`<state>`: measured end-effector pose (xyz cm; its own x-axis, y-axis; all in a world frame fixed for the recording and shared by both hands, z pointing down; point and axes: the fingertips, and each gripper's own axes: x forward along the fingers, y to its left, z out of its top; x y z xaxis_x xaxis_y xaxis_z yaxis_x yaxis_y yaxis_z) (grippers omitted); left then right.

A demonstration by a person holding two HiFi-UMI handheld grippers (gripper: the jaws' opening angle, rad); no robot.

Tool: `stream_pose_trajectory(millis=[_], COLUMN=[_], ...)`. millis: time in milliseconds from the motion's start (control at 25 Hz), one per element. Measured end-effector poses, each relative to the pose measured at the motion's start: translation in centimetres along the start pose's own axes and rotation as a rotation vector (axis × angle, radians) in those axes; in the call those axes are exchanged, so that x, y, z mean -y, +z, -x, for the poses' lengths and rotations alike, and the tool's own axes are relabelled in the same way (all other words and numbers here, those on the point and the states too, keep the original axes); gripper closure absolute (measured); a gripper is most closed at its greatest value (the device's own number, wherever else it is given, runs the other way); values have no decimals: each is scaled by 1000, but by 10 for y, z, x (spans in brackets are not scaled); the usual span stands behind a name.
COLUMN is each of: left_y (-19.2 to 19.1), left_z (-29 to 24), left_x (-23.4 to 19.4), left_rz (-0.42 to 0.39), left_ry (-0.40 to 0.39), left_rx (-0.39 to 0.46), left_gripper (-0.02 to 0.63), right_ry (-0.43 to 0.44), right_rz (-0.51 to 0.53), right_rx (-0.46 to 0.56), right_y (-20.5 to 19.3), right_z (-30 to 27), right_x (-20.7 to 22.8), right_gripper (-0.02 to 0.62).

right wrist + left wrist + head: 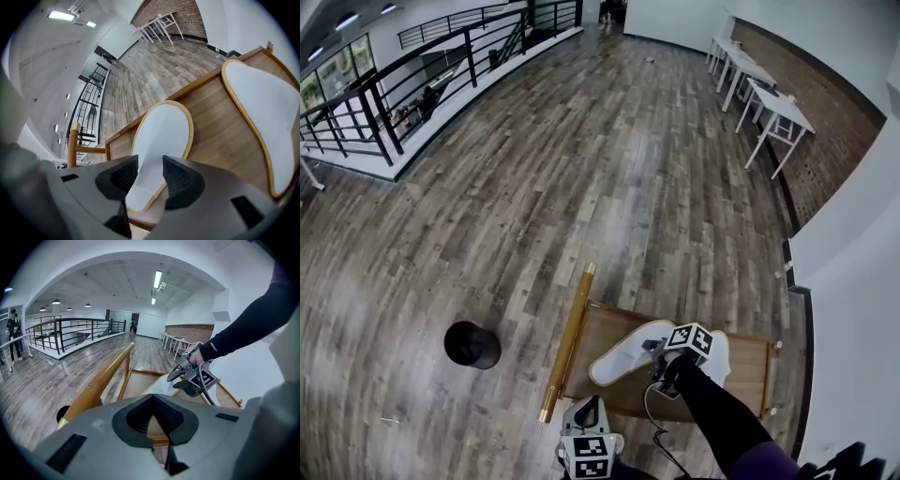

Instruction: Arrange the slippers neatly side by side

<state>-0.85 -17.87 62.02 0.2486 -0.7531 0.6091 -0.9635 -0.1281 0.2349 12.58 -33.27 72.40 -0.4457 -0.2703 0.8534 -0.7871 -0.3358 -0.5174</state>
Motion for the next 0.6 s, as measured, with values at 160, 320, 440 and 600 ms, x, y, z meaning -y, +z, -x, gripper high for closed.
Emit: stream_pose_trajectory(millis=[160,320,440,600], left_y=[-6,-6,-6,-7], left_z=[1,3,6,8], left_x=[0,-2,-5,-6], left_rz=[-12,-14,-4,4], left_ry=[3,13,21,31], left_rx=[4,10,8,4], left_gripper=[607,607,607,607], right_ry=[-39,-46,-47,-55], right_rz=[48,48,50,74], right_rx=[-5,7,5,-15], right_y=[-2,-2,-2,-2], right_z=[-1,-5,-7,-7], right_x=[3,6,7,11], right_gripper=[456,456,456,457])
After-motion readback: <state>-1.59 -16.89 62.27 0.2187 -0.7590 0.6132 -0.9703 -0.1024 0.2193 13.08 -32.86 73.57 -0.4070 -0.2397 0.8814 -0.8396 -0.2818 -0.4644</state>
